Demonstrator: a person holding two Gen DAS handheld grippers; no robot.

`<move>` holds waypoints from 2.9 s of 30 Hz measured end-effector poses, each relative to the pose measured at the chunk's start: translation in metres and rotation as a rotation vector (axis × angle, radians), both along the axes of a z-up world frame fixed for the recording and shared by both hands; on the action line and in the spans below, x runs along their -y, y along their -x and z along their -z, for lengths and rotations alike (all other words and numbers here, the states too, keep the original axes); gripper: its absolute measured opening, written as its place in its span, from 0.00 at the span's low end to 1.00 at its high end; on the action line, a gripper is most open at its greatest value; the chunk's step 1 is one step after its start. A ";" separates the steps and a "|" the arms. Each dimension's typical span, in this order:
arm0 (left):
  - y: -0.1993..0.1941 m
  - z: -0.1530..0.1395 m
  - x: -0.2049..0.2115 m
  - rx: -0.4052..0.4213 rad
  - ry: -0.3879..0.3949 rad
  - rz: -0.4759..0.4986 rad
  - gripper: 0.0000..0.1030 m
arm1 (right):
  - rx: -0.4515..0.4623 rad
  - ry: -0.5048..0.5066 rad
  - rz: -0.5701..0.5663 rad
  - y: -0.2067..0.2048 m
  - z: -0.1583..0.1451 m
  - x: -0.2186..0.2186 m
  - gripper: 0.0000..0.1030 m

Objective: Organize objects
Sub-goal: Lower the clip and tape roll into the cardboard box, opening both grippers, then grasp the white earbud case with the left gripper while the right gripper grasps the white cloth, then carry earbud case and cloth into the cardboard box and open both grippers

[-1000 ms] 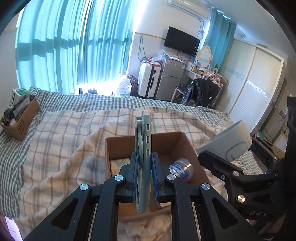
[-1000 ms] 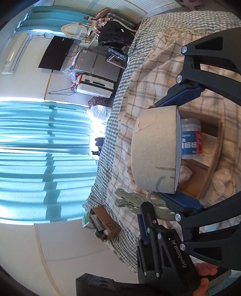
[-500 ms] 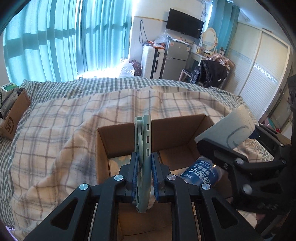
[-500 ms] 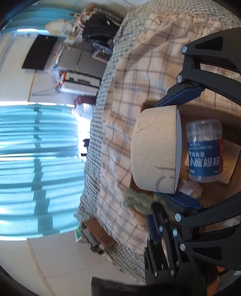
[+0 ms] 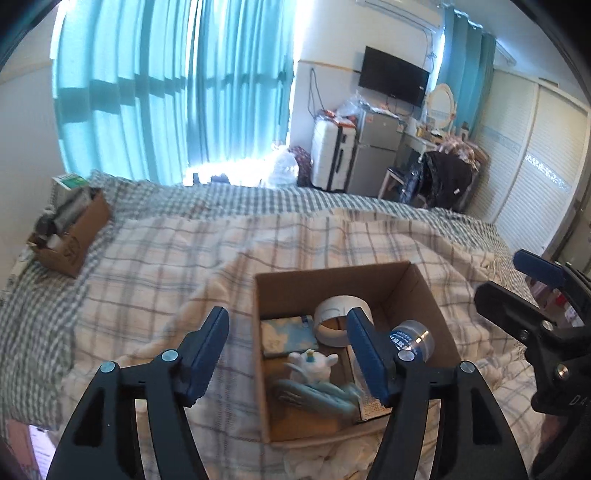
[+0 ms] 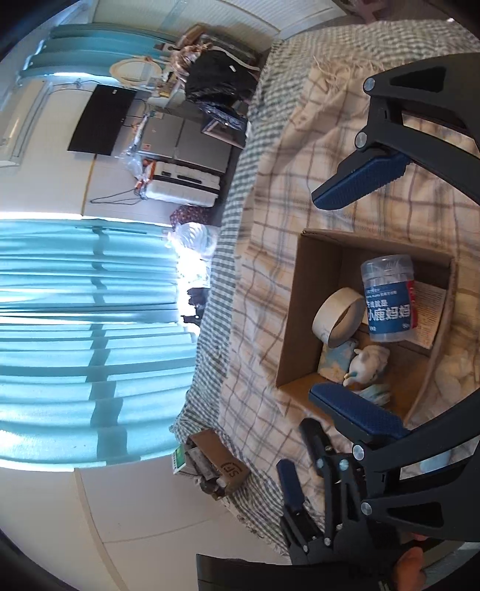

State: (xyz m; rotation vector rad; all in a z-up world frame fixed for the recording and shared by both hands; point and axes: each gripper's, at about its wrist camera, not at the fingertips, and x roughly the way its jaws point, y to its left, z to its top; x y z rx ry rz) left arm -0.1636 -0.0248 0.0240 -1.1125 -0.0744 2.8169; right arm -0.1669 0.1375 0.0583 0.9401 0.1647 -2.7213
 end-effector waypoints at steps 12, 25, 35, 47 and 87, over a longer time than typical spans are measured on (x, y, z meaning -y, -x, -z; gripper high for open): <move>-0.088 -0.075 0.025 -0.166 0.054 -0.027 0.98 | -0.119 0.007 -0.001 -0.101 -0.064 0.016 1.00; -0.137 -0.020 0.049 -0.153 0.089 -0.091 1.00 | -0.105 -0.025 0.018 -0.140 -0.011 0.044 1.00; -0.144 0.082 0.059 -0.066 0.177 -0.187 1.00 | 0.048 -0.010 0.021 -0.114 0.086 0.046 1.00; -0.123 0.197 0.050 0.287 0.084 -0.111 0.64 | 0.168 0.027 0.046 -0.073 0.162 0.046 1.00; -0.119 0.204 0.064 0.281 -0.046 -0.114 0.28 | 0.223 -0.037 -0.084 -0.126 0.153 0.052 0.18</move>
